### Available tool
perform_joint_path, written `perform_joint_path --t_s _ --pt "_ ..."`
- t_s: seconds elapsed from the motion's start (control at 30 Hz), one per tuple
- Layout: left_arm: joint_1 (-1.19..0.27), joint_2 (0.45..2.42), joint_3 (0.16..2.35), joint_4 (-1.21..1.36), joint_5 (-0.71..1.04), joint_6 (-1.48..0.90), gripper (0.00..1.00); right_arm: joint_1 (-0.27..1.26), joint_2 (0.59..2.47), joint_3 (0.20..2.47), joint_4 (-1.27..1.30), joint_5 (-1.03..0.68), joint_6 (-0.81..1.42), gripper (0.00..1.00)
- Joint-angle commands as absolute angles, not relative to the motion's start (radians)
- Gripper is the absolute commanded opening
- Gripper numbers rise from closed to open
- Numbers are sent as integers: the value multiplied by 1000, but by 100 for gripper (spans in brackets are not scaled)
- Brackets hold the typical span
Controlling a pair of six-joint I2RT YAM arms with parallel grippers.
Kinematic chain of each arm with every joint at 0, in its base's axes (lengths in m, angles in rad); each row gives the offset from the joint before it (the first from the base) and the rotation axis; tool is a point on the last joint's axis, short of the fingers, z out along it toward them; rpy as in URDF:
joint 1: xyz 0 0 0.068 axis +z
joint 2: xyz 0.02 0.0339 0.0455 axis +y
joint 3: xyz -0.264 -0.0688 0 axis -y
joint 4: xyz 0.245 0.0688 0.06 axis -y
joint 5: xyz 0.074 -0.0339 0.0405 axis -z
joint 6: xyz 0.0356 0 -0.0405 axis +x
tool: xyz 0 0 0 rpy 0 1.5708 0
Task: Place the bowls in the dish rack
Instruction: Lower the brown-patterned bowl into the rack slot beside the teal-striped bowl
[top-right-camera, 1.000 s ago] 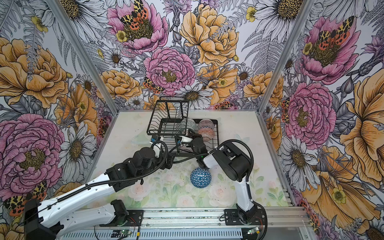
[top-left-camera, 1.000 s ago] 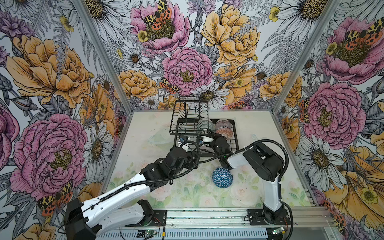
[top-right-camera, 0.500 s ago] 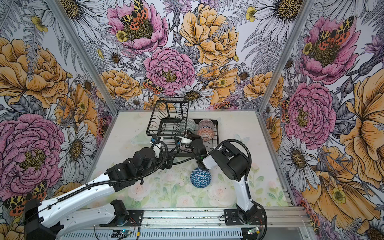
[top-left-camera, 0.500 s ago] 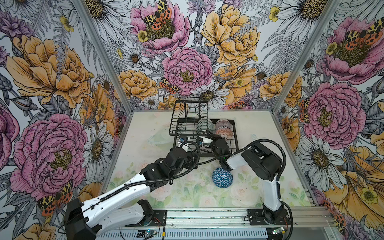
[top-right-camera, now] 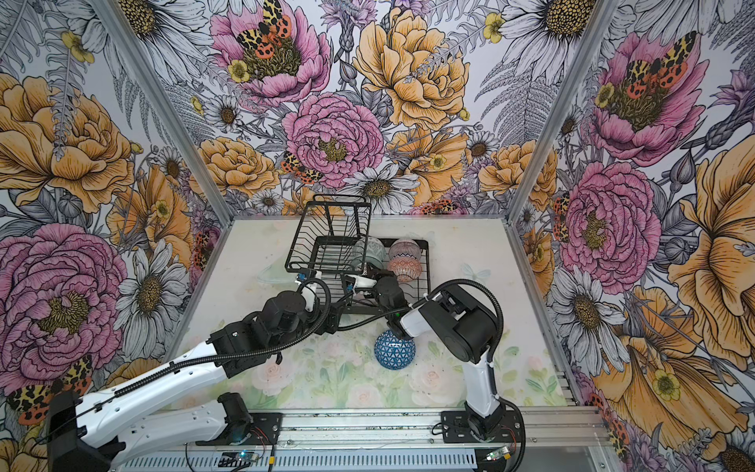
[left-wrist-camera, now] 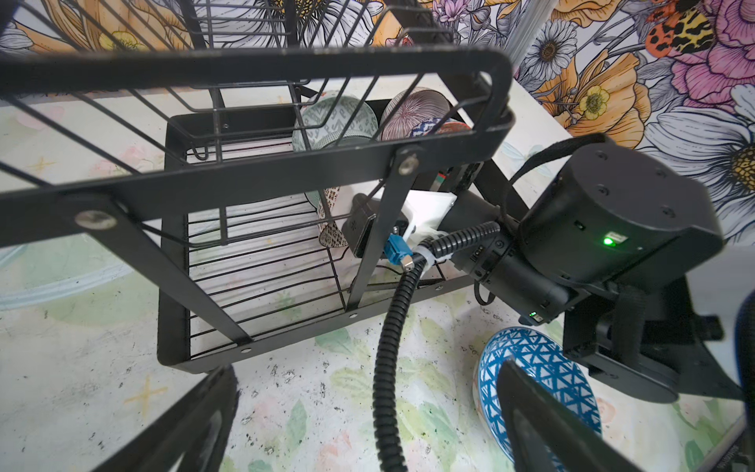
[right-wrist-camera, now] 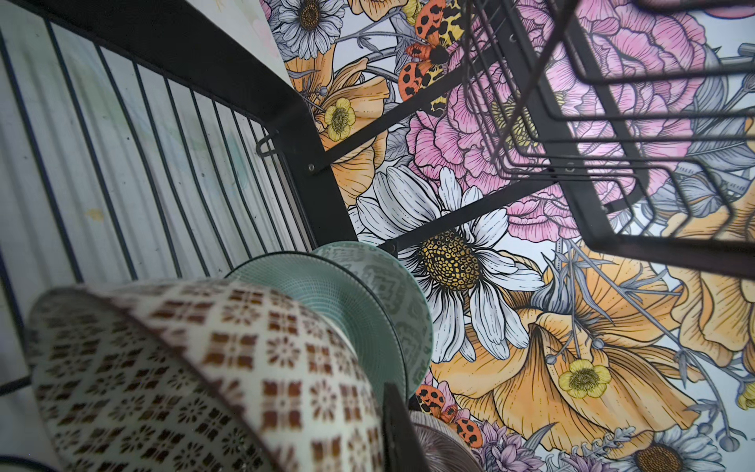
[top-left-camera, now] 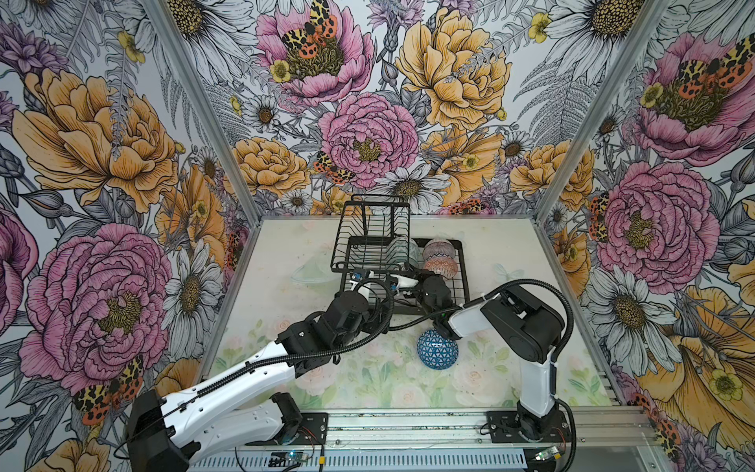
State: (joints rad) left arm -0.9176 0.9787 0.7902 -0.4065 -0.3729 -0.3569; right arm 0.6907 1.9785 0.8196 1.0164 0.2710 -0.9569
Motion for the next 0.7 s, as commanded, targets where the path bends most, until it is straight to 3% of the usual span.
perform_joint_path --t_s 0.0,0.43,0.67 --pt "-908 946 771 -388 -350 -363 99 719 1940 801 959 226 -959 12" --pt "-907 934 765 -389 -349 -364 99 724 1929 799 945 243 -958 22" --pt "-907 934 766 -390 -350 -363 99 724 1878 783 909 241 -953 35"
